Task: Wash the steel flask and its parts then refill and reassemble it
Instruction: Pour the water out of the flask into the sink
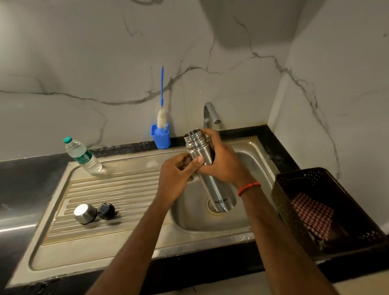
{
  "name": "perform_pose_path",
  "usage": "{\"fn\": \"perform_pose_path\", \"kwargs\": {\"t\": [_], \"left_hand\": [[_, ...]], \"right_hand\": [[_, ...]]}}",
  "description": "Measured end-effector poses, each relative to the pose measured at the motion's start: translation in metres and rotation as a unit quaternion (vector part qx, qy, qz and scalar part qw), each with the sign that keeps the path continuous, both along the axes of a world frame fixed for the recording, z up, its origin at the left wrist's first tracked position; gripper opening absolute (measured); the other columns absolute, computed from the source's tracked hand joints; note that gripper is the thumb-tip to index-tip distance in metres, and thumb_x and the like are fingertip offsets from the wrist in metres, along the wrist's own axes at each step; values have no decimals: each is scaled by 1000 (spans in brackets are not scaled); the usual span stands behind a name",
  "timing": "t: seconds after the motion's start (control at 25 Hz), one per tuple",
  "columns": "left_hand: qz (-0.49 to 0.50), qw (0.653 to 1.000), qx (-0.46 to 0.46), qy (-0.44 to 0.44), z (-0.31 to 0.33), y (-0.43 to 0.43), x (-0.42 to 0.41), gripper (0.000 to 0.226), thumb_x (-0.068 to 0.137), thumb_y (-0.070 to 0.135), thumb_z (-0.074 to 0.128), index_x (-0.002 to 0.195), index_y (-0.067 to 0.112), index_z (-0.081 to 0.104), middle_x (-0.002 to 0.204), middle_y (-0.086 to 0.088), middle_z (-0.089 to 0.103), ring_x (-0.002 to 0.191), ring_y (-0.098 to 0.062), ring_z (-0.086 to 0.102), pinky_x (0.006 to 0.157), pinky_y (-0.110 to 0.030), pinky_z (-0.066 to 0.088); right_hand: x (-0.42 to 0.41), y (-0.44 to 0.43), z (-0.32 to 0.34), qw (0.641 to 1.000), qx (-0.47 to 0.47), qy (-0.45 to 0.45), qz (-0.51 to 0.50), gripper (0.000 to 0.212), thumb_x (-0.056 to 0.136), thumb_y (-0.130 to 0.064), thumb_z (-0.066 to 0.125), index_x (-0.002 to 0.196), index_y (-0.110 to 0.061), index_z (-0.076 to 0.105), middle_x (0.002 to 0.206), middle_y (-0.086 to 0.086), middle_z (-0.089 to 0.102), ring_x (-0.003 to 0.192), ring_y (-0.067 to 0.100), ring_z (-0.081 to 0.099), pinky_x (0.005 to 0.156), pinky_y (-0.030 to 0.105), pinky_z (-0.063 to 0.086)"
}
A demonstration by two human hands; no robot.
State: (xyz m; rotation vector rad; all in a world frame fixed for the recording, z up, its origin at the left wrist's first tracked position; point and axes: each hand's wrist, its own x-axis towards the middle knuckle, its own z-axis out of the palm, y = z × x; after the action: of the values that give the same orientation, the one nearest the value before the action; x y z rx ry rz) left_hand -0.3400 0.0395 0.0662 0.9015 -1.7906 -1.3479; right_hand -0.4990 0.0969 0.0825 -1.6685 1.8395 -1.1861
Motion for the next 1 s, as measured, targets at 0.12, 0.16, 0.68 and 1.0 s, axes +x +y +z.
{"fn": "perform_pose_path", "kwargs": {"t": [0.12,0.16,0.68,1.0], "left_hand": [[-24,999,-24,-39,-8,0,-7,41,86,53,68,114,24,75,93,5,79,86,-13,75,74,-35,63],[-32,997,-39,-55,-10,-2,-8,38,88,51,68,114,25,75,92,6,79,86,-11,75,75,-31,62],[-47,976,-134,-163,-21,-36,6,43,85,47,77,120,23,72,110,9,74,99,-3,68,95,-34,56],[-65,918,-283,-270,-25,-42,15,56,91,55,66,136,23,61,132,1,67,121,-19,60,102,-40,48]], "right_hand": [[-13,10,-5,999,13,36,-31,91,74,-49,81,145,-42,25,122,-1,65,93,12,67,81,39,60],[-18,13,-6,998,19,46,-42,92,74,-56,79,146,-42,25,122,0,65,93,13,67,81,39,60],[-38,53,-2,963,167,138,-163,100,77,-60,75,155,-28,22,137,8,58,117,26,60,99,43,51],[-27,67,2,943,213,178,-184,98,78,-63,72,155,-28,23,131,6,63,116,27,61,101,43,49]]}}
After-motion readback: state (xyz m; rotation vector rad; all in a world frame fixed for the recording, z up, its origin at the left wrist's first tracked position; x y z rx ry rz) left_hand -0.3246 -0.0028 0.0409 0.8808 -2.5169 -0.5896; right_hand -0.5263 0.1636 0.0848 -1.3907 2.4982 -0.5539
